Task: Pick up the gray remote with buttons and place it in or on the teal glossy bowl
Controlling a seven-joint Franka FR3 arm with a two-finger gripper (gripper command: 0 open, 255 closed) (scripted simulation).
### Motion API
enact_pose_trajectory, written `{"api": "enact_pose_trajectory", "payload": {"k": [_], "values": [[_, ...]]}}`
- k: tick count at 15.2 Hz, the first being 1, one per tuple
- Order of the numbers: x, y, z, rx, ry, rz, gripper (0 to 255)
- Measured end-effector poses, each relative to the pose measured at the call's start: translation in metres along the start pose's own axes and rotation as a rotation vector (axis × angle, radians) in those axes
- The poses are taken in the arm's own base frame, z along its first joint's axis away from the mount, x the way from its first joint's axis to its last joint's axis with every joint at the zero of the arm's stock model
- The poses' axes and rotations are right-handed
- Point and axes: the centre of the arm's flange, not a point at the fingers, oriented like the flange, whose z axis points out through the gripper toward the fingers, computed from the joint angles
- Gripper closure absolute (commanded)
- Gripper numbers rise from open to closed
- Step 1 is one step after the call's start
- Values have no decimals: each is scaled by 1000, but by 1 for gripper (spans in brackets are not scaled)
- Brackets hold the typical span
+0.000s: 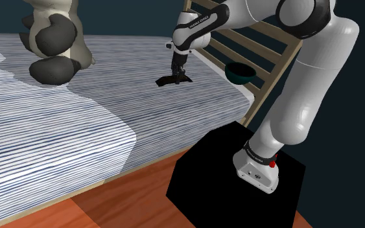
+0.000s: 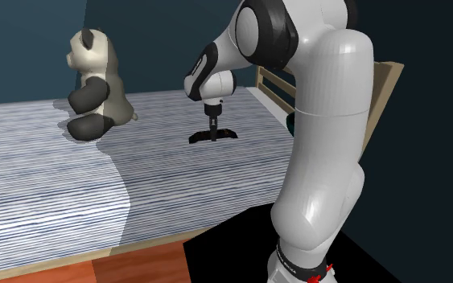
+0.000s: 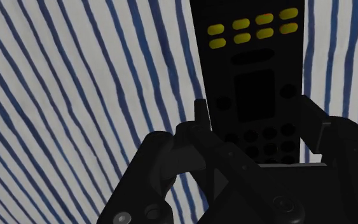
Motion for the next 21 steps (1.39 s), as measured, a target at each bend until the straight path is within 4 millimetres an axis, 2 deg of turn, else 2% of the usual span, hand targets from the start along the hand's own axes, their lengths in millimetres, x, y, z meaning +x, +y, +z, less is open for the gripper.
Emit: {"api": "enact_pose_trajectory", "payload": {"k": [8,21], "values": [[0,0,-3,0,0,0,255],[2,-1,-67,0,0,0,255]]}}
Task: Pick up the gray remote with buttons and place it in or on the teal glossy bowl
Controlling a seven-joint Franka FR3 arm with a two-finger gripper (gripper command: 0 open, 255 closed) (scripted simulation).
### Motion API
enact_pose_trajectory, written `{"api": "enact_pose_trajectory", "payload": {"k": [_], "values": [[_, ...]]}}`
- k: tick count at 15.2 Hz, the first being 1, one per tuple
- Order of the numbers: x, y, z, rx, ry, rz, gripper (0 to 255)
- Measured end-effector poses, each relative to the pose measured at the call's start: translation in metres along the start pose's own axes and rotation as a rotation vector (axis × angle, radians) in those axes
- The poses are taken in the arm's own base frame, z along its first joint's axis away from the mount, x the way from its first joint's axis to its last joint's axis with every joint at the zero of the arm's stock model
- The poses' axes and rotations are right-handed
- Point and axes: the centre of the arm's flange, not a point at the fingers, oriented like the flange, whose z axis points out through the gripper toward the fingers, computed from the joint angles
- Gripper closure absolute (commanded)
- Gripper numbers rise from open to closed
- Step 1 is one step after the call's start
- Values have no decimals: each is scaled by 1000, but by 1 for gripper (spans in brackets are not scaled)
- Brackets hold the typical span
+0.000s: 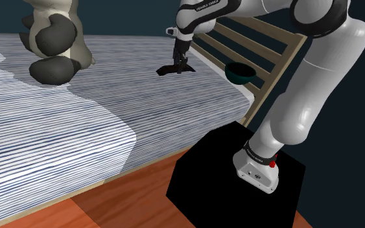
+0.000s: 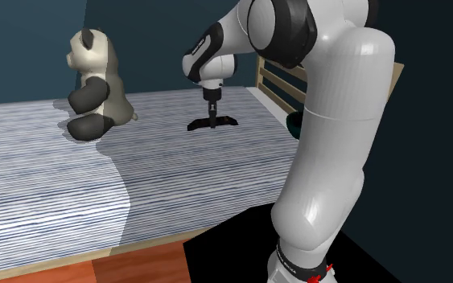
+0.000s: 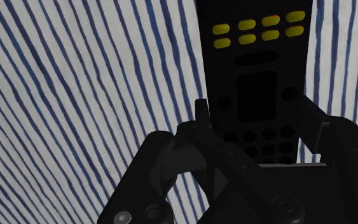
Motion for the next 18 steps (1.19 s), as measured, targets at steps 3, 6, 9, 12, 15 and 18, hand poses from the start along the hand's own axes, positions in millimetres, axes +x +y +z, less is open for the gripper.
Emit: {"api": "enact_pose_trajectory", "payload": {"k": [3,6,9,12,15,18], "values": [[-1,0,-17,0,0,0,255],[0,-1,-33,0,0,0,255],[-1,0,-48,0,0,0,255],[0,-1,-64,0,0,0,255],[0,0,-80,0,0,0,255],[1,0,-96,0,0,0,255]]}}
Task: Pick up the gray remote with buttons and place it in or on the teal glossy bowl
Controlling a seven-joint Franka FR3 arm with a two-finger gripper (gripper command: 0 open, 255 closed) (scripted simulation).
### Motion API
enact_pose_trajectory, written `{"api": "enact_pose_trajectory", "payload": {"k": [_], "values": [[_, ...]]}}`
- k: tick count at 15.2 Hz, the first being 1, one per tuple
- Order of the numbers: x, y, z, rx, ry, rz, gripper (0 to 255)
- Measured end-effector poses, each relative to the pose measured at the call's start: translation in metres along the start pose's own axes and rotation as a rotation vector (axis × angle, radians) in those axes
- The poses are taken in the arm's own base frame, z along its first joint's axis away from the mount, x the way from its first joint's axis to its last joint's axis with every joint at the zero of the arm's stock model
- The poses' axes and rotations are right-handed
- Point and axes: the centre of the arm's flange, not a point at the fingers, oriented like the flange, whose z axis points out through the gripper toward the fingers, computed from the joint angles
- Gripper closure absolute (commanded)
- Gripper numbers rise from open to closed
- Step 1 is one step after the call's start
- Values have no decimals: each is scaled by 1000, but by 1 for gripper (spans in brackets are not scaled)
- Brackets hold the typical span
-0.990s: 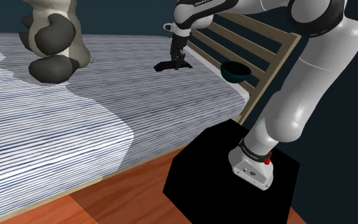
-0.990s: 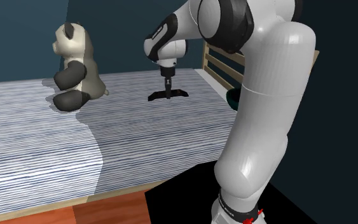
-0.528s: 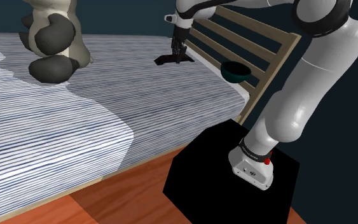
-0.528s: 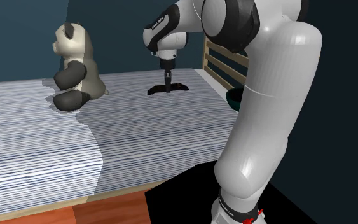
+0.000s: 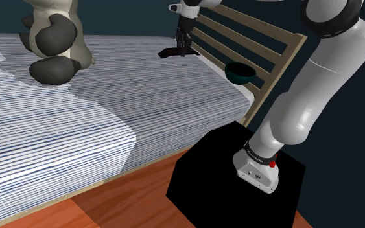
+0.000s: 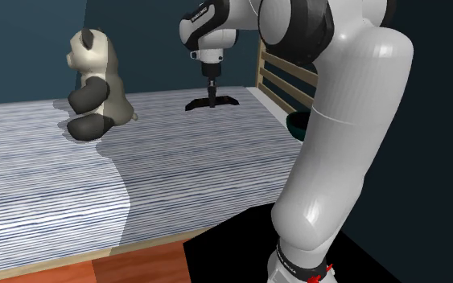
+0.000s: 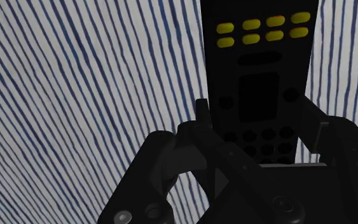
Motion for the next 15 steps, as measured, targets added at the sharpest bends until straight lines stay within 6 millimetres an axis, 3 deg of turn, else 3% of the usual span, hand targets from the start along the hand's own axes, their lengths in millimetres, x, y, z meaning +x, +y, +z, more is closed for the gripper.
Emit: {"api": "enact_pose_trajectory", "payload": {"k": [3,15], "values": [[-16,-2,-7,0,0,0,255],[-169,-10,-15,0,0,2,255]]}}
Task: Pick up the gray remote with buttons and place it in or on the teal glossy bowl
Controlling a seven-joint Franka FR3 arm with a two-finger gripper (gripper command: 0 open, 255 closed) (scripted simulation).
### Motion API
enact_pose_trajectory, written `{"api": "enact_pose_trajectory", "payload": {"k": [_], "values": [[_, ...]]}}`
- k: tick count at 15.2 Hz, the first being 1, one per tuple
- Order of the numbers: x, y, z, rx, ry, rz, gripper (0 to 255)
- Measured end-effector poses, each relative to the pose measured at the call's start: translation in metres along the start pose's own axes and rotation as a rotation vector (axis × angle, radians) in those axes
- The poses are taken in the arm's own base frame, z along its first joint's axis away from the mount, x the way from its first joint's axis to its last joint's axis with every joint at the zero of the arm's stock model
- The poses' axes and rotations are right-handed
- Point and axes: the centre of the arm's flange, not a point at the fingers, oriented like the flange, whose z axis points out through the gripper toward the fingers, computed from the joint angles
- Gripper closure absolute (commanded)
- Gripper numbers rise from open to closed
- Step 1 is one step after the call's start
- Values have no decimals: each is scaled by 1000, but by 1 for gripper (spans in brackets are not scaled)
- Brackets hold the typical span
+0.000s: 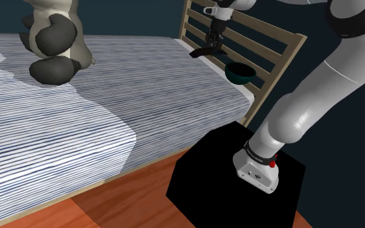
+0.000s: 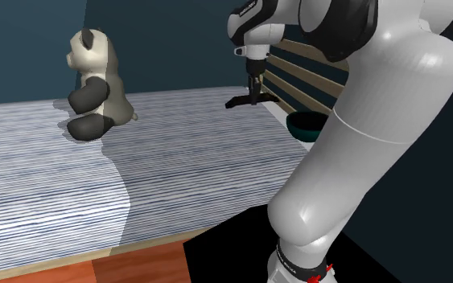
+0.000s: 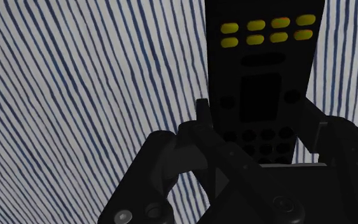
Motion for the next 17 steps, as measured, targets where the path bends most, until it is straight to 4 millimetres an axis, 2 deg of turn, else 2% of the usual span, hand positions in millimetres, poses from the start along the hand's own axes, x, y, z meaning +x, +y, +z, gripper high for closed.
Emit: {"api": "enact_pose_trajectory", "payload": {"k": [2,4,7,17], "values": [[-28,-6,1,0,1,0,255],[-55,-3,5,0,0,0,255],[-94,-5,-2,0,0,0,255],[-227,-13,-1,0,1,1,255]]}}
